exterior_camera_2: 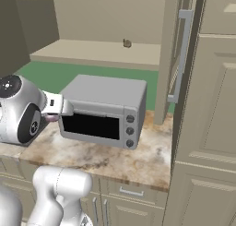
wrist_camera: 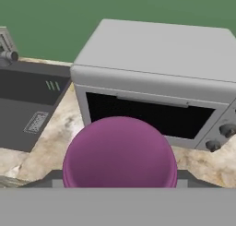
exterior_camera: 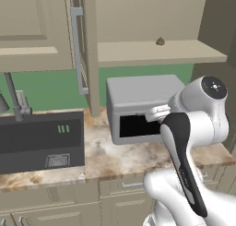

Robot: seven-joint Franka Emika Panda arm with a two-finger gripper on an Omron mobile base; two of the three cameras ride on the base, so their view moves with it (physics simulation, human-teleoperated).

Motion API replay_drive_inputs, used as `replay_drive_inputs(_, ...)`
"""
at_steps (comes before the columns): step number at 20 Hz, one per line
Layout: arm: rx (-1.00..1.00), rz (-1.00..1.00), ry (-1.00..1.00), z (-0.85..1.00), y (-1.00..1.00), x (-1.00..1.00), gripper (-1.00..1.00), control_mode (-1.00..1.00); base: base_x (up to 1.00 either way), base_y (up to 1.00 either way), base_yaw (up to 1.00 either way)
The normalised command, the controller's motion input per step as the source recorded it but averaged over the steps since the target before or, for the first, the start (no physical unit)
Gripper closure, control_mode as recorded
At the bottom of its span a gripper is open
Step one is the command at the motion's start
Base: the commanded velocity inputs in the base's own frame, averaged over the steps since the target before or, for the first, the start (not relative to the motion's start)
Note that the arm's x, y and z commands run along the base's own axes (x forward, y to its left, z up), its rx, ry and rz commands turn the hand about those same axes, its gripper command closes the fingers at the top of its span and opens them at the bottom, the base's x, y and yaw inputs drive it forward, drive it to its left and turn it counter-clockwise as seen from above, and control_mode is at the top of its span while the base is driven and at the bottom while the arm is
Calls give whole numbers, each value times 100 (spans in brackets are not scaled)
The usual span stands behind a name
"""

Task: Pick the avocado and bread from the counter and place them on the plate. Then pick the jam from the cabinet and place it next to the plate. Lastly close the cabinet door.

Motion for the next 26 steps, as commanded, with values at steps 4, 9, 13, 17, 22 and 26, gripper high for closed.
replay_drive_inputs(4, 0, 0, 0, 0, 0, 0, 100, 100, -60, -8, 0)
replay_drive_inputs(9, 0, 0, 0, 0, 0, 0, 100, 100, -49, -3, 2)
replay_drive_inputs(13, 0, 0, 0, 0, 0, 0, 100, 100, -40, 0, 17)
replay_drive_inputs(17, 0, 0, 0, 0, 0, 0, 100, 100, -36, 0, 24)
replay_drive_inputs(22, 0, 0, 0, 0, 0, 0, 100, 100, -36, 0, 30)
replay_drive_inputs(26, 0, 0, 0, 0, 0, 0, 100, 100, -29, 4, 32)
